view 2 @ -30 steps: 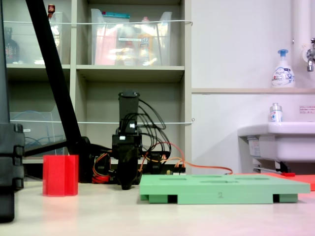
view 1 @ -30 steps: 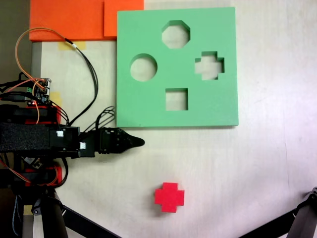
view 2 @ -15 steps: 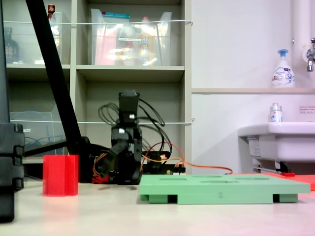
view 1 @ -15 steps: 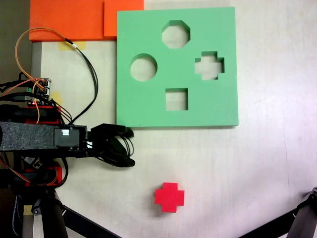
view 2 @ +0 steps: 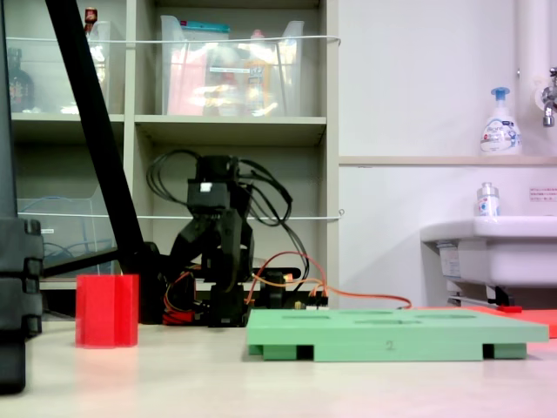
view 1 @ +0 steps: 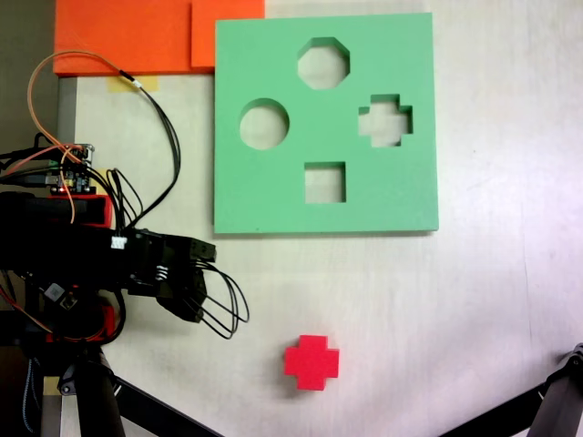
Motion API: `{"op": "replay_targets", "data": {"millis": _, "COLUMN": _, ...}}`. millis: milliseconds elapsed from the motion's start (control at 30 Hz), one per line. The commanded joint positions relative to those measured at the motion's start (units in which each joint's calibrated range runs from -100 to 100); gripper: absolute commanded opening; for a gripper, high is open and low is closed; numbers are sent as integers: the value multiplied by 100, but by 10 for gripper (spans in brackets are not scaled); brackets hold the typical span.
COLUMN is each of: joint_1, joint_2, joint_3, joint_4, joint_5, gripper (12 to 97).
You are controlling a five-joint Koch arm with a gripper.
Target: Put the cross columnar block into the corresponding hole
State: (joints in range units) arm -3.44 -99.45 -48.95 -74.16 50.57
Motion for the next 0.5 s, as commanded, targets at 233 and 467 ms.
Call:
{"op": "replay_targets", "data": {"millis": 233, "joint_1": -24, "joint_2": 797, "joint_3": 1575, "joint_4": -312, "joint_5": -5, "gripper": 895}}
{"op": "replay_targets", "data": {"millis": 467, "joint_1": -44, "joint_2": 3004, "joint_3": 3429, "joint_4": -899, "joint_5": -313, "gripper": 897}}
